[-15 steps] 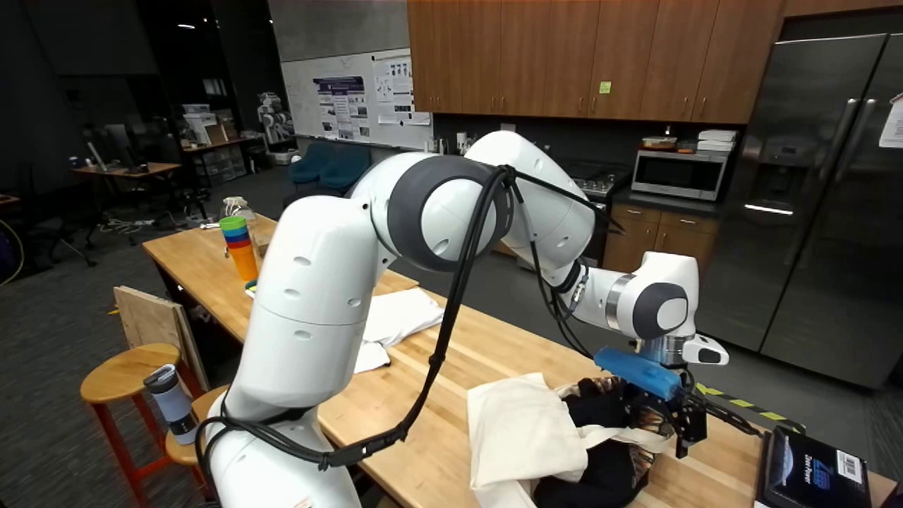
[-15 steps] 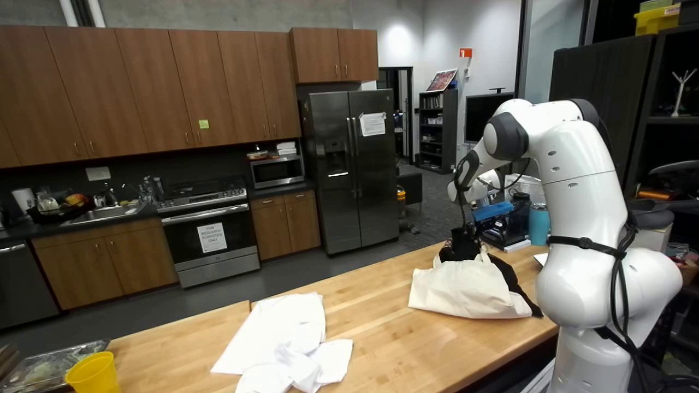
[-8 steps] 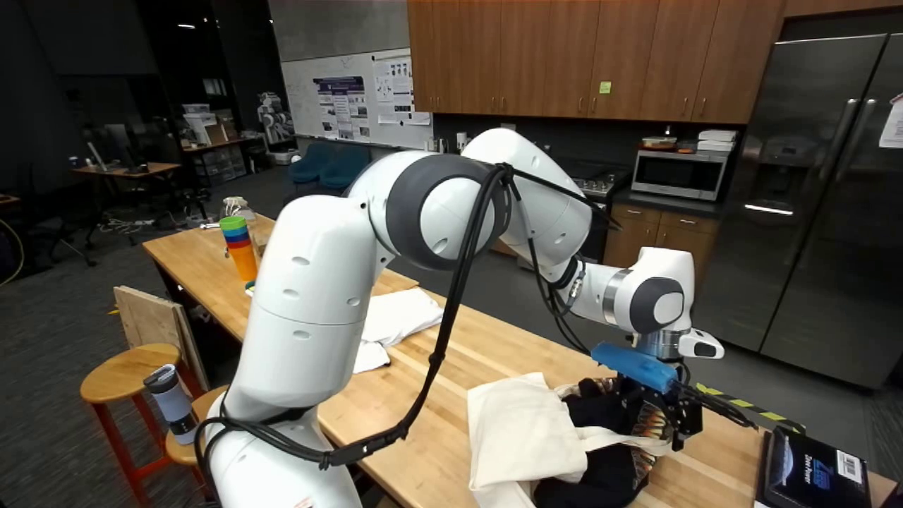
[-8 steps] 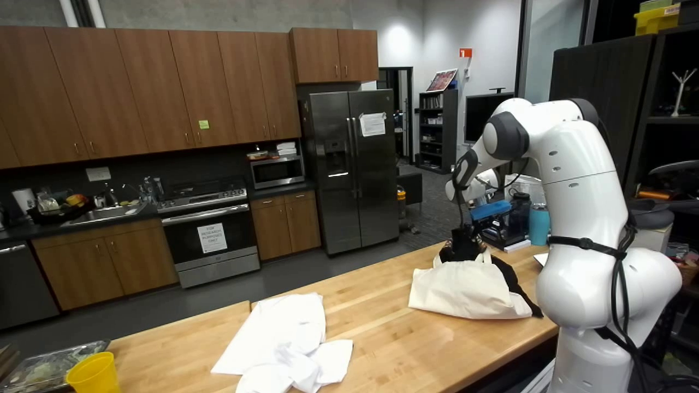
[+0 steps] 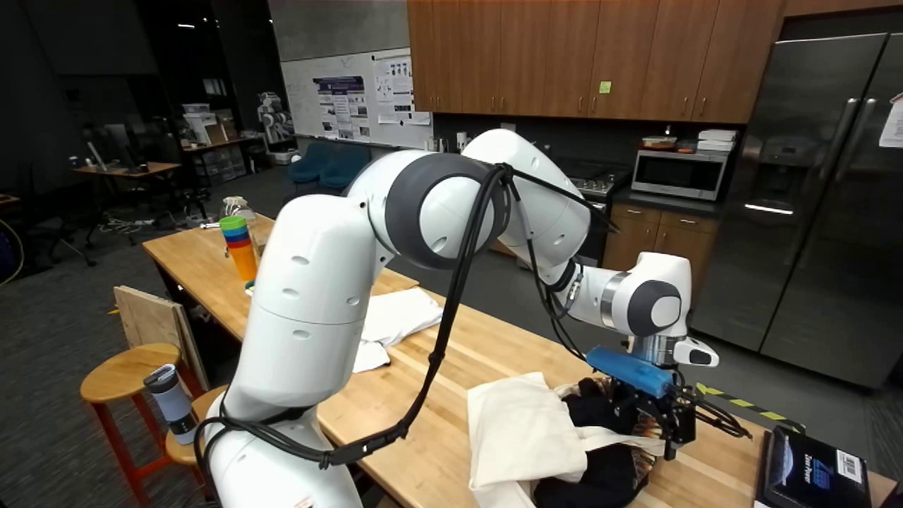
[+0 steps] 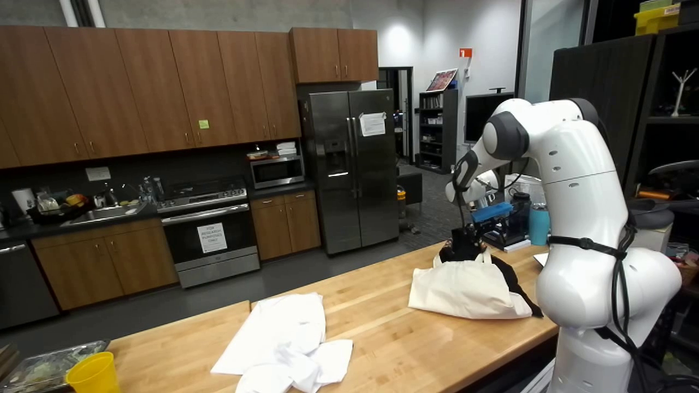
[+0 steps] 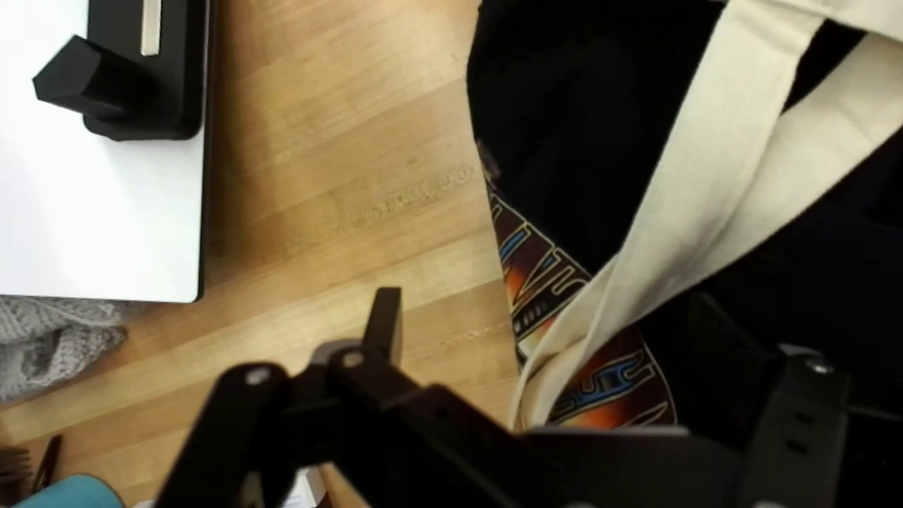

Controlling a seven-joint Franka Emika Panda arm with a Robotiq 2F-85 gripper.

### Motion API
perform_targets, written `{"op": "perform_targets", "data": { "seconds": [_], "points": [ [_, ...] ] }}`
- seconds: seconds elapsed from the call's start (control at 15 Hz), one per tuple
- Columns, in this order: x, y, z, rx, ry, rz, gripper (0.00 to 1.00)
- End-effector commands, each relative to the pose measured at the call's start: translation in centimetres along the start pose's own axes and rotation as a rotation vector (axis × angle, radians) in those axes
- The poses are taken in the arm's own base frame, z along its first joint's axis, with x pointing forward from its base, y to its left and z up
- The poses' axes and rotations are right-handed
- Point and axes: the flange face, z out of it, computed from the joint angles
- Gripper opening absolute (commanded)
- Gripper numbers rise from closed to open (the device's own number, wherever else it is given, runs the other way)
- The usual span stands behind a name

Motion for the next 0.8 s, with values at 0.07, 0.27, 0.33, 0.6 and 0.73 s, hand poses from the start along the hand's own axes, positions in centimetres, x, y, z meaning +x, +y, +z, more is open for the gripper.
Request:
{"op": "perform_targets", "data": {
  "seconds": [0.07, 0.27, 0.33, 0.6, 0.73],
  "points": [
    [-0.2, 1.0, 0.5, -0.019, 0.023, -0.003, 1.0],
    [-0.1, 1.9, 1.5, -0.017, 0.023, 0.014, 1.0],
    [-0.2, 2.2, 1.9, -0.016, 0.018, 0.015, 1.0],
    [-0.6, 3.1, 3.1, -0.02, 0.005, 0.031, 0.61],
    [-0.5, 3.6, 3.0, -0.014, 0.004, 0.044, 0.44]
  ]
}}
